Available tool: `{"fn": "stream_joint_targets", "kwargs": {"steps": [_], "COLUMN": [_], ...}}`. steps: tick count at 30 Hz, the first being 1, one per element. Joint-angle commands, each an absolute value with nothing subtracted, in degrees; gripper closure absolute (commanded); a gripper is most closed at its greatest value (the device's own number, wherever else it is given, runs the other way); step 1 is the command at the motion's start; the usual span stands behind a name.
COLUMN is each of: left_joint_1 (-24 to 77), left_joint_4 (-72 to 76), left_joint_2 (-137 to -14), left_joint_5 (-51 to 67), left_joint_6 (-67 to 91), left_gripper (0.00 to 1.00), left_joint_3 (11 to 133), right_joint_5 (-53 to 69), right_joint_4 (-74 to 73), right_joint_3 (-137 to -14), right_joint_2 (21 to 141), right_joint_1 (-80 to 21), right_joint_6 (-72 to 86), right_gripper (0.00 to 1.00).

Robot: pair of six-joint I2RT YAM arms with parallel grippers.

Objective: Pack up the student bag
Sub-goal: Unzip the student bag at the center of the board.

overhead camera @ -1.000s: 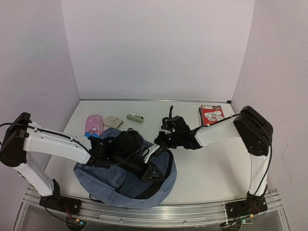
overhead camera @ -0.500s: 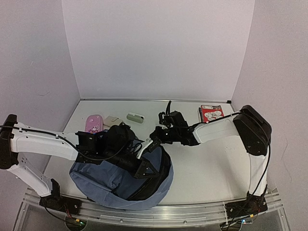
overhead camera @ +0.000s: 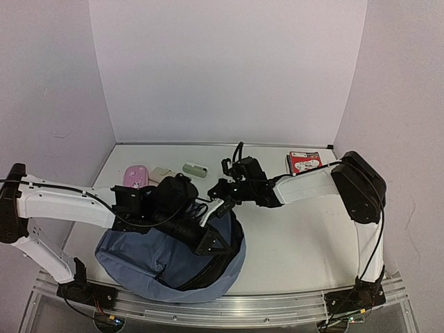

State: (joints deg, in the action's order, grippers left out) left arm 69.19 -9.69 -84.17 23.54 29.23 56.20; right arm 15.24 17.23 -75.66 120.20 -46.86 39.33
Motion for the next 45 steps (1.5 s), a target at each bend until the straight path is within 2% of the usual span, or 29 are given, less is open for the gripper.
{"fn": "stream_joint_targets", "kwargs": {"steps": [1,22,27,30,34,36,38,41,43,45], "left_joint_1": [70.35,70.37,70.36,70.34,69.82,69.53,69.15,68.27,66.93,64.30], "left_joint_4": [-6.01,-0.88,-0.36,-1.52,-3.68,-3.30,-3.22,-4.76,-6.80,-8.39], "left_joint_2": [-88.36,-96.70,-97.15,-95.92,-92.30,-90.03,-87.50,-83.92,-81.88,-79.73], "left_joint_5": [34.17,43.53,43.52,39.01,28.55,24.73,21.19,14.68,10.32,6.05], "left_joint_6": [26.86,25.67,26.09,26.46,27.64,28.97,29.83,31.25,32.49,35.04], "left_gripper": [1.00,1.00,1.00,0.99,0.81,0.63,0.51,0.33,0.27,0.23], "left_joint_3": [62.44,67.91,68.00,66.91,64.06,62.19,60.80,59.44,58.92,57.95], "right_joint_5": [16.85,22.17,21.77,20.23,16.66,15.17,13.31,10.28,8.91,7.85], "right_joint_4": [23.94,28.03,28.29,28.23,27.23,26.87,26.52,25.67,25.61,25.47], "right_joint_3": [-79.25,-84.83,-85.62,-84.28,-80.08,-77.77,-75.30,-72.31,-70.52,-68.93], "right_joint_2": [122.10,127.09,127.44,125.73,120.59,117.34,115.04,112.43,110.97,109.50], "right_joint_1": [-46.98,-47.97,-47.93,-47.97,-47.90,-47.87,-47.89,-47.68,-47.50,-47.35], "right_joint_6": [40.00,40.75,40.79,40.05,38.23,37.71,37.76,38.98,39.81,40.35], "right_gripper": [1.00,1.00,1.00,1.00,1.00,1.00,0.97,0.68,0.62,0.51]}}
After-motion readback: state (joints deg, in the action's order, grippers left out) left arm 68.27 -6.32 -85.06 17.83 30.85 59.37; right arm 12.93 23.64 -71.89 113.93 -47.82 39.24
